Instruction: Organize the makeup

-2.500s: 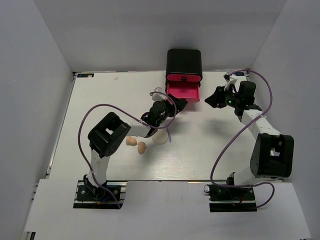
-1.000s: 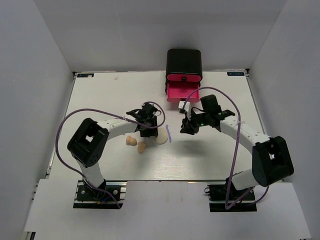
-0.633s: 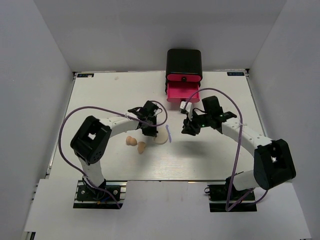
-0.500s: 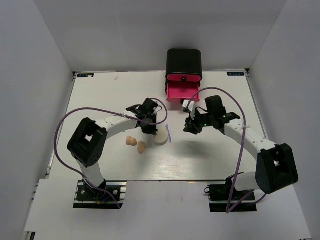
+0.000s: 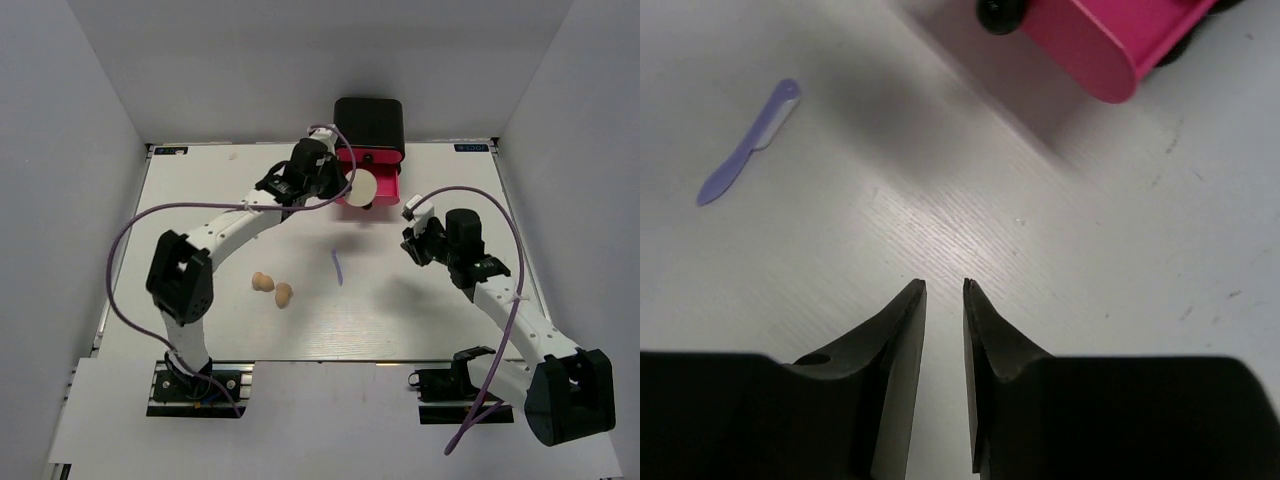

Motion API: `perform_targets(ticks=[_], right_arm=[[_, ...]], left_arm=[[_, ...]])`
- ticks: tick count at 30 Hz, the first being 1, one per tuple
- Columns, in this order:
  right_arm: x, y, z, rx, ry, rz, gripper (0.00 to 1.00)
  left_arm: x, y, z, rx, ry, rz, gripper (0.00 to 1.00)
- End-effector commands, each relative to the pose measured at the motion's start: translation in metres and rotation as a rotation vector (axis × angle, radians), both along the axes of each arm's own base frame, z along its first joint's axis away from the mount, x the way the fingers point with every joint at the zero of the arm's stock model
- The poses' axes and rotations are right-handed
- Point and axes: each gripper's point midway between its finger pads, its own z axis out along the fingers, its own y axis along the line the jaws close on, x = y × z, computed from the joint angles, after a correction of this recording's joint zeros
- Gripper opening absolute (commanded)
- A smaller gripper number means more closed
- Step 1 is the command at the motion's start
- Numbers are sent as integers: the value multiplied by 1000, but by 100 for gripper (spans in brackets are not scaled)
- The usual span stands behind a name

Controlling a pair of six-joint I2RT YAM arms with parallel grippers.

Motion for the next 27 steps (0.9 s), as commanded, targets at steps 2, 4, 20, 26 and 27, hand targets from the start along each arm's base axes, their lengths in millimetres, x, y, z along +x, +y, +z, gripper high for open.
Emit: perform_targets(ticks=[2,4,20,26,27], right_arm=[[23,-21,23,50,-107,-160,28],[24,-24,26,65,-112,-177,27],[24,-35,18,90,-82,-208,27],[24,-35,14,98,-63,-209,27],[24,-35,14,99,-64,-206,27]], left_arm=[[33,-27,2,-80,-33,7,9],[47,-37,-7,-113,-33,27,9],[78,-64,-4,-318,-71,83,9],[83,-70,-7,-314,-108,112,8],[84,-71,-13,-308,-101,113,8]])
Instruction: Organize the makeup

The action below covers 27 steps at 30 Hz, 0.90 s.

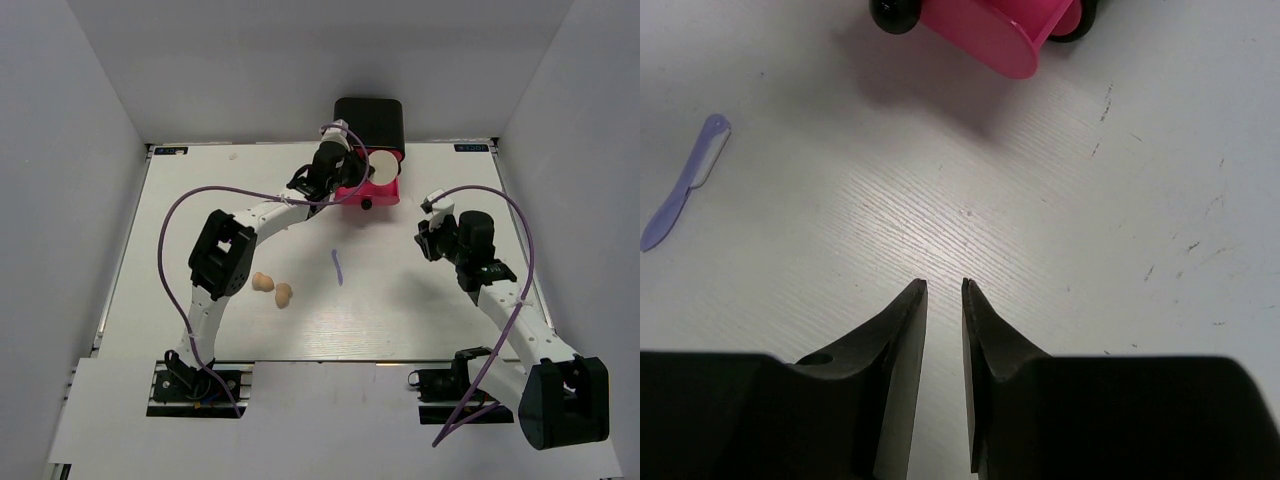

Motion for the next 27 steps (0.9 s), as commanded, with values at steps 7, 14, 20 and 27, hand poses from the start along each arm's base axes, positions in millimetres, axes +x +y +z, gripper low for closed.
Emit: perform_targets(ticks=[7,14,20,27], right_arm=[[6,0,11,35,-32,-9,27],[7,-1,11,44,-29,-11,27],[7,-1,12,44,-31,-9,27],[7,-2,12,48,-31,-12,27]], left_arm=[[6,-6,8,-25,-35,20,8],[1,-8,-11,28,-7,37,8],[-1,-12,-19,43,5,34,11],[-1,-9,-22,57,15,47,39]])
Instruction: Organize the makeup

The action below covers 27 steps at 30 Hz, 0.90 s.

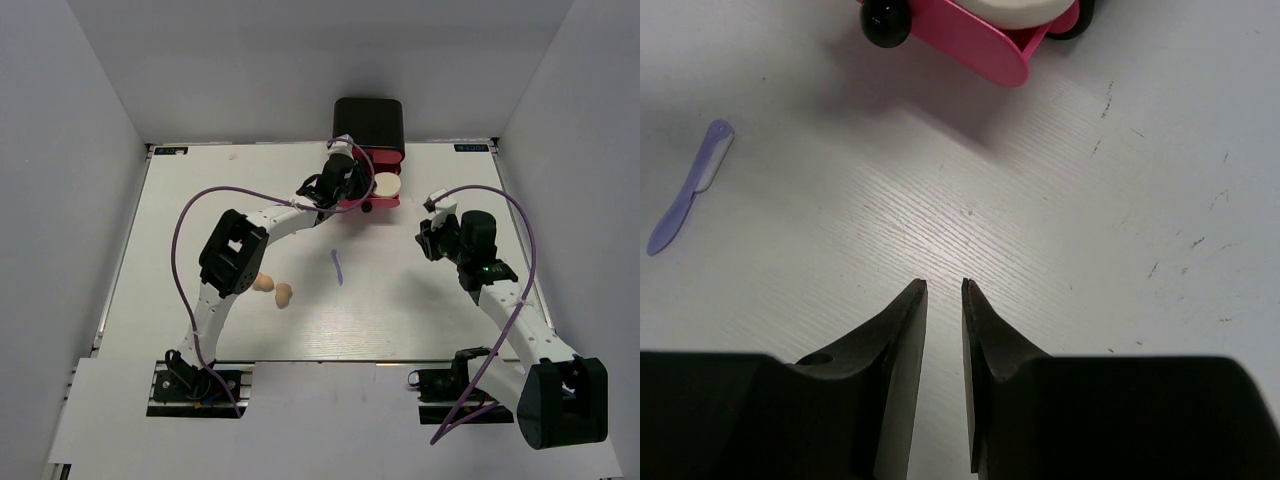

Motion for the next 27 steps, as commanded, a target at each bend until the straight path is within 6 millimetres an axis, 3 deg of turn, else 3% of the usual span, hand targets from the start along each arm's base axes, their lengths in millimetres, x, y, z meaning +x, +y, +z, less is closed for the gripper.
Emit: perform_targets(ticks=[1,2,5,11,16,17,18,19,20,21,22,23,24,27], right_arm=[[6,1,10,22,-38,-1,27],[6,1,11,25,-40,-1,26],[6,2,11,25,-40,2,26],[7,2,13,27,-46,2,27],[10,3,14,31,-54,7,27],[11,4,16,35,-59,9,26],[13,4,16,37,-60,10,24],[14,6,16,40,-61,15,21],[18,5,20,41,-71,11,14],[23,6,22,44,-81,12,10],[27,7,24,46,-90,10,5],[35,9,25,48,-87,12,0],[41,11,29,50,-101,16,0],[62,12,31,48,-110,9,0]], left_arm=[[2,-2,31,-23,-44,11,44],[2,-2,32,-23,-44,16,50],[3,-1,37,-28,-53,22,56],[5,0,51,-41,-74,34,57],[-3,8,81,-64,-112,37,54],[-7,12,80,-58,-111,35,53],[-13,17,98,-71,-135,33,49],[-13,25,103,-71,-141,42,46],[-20,31,93,-50,-124,37,44],[-24,42,112,-63,-147,46,40],[-29,47,118,-63,-153,48,39],[-35,55,111,-36,-142,53,38],[-41,64,130,-40,-173,68,38],[-57,82,128,32,-171,63,43]])
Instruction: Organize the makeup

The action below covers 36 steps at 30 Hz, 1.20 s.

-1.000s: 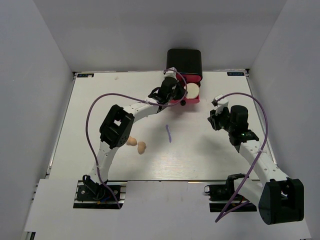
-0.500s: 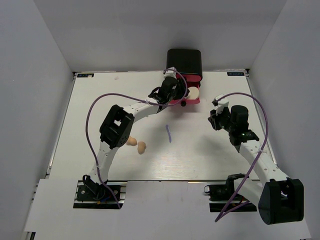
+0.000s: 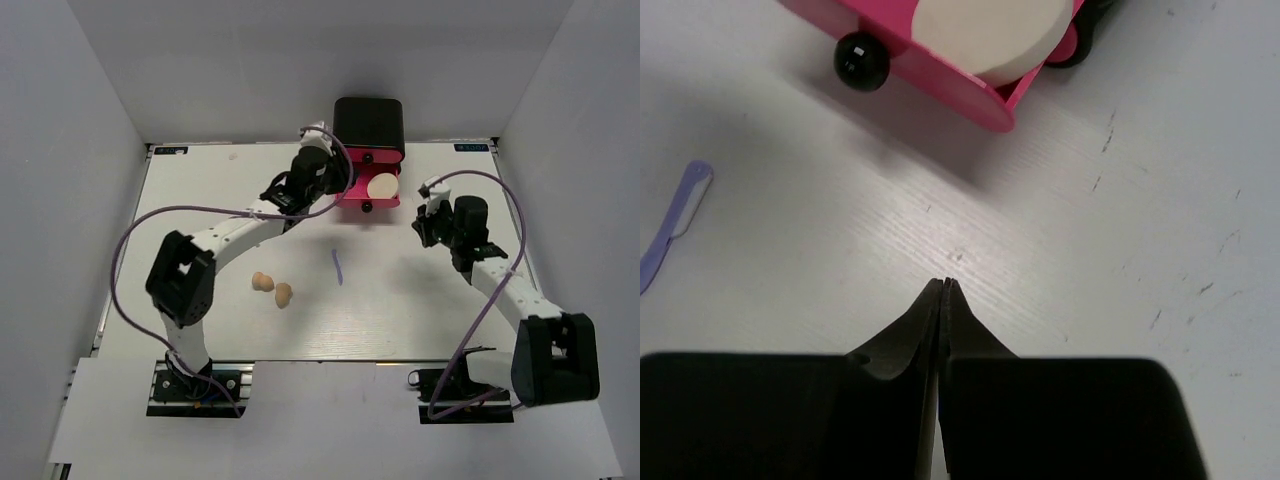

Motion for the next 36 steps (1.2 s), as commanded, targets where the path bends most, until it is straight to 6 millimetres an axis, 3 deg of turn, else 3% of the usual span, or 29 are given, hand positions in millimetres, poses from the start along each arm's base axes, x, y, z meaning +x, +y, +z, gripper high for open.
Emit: perform_targets(ticks=[1,2,3,4,5,6,7,8,9,10,12,13,14,16,24,36], right_arm=[[40,6,43,27,-149,-2,0],[47,6,34,22,-126,-3,0],[56,8,44,24,-147,-1,0],[62,10,48,28,-161,5,0],[68,12,42,27,-148,10,0],[75,14,51,32,-167,17,0],[80,15,53,32,-174,21,0],[86,17,48,31,-163,25,0],[92,20,55,37,-178,31,0],[96,21,56,38,-180,32,0],[105,22,49,39,-164,32,0],[112,24,49,37,-164,35,0],[116,24,48,34,-162,32,0],[127,26,49,32,-162,30,0],[152,19,37,-14,-154,-15,0],[166,18,14,-60,-111,-28,0]], left_arm=[[-22,34,55,28,-86,23,50],[-29,41,51,68,-75,14,53],[-37,49,40,97,-52,18,57],[-47,60,54,94,-69,30,63],[-55,67,51,110,-57,30,64],[-65,79,34,138,-26,43,66],[-72,89,32,146,-23,62,66],[-83,98,46,120,-46,73,69],[-90,106,43,117,-39,86,69],[-98,116,27,130,-6,111,69],[-111,130,34,102,-16,133,70],[-118,138,19,111,16,154,70],[-124,144,26,91,0,166,72],[-132,154,14,93,21,191,74],[-149,176,11,101,38,235,78],[-151,178,5,96,50,240,79]])
